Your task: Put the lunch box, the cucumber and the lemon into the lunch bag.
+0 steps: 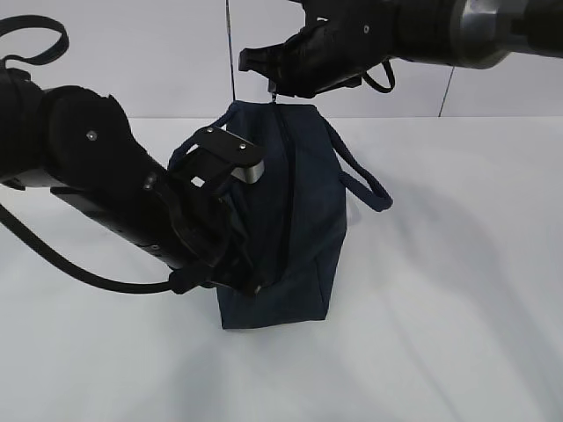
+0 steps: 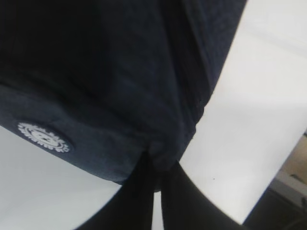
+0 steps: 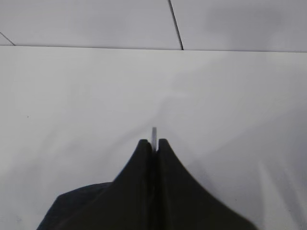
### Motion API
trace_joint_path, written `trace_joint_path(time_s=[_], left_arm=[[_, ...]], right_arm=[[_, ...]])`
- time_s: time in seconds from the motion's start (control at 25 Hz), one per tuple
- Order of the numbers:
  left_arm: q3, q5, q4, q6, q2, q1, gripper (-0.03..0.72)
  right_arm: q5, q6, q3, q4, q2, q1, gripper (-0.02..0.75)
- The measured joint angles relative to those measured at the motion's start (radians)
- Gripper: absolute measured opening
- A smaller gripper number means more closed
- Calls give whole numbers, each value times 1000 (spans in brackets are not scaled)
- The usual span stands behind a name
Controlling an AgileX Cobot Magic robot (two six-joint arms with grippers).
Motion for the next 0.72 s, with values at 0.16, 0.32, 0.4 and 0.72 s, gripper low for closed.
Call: trace_joint_path(time_s=[0.16, 0.32, 0.4, 0.72], left_arm=[[2, 30, -80, -6, -2, 8, 58], [8, 117, -125, -25, -36, 36, 193], [-7, 147, -132, -53, -69, 56, 228], [-124, 226, -157, -176, -152, 167, 274]], right_arm=[[2, 0, 0, -2, 0, 0, 0], [2, 0, 0, -6, 0, 0, 0], [2, 0, 0, -6, 0, 0, 0], [2, 0, 0, -8, 0, 0, 0]])
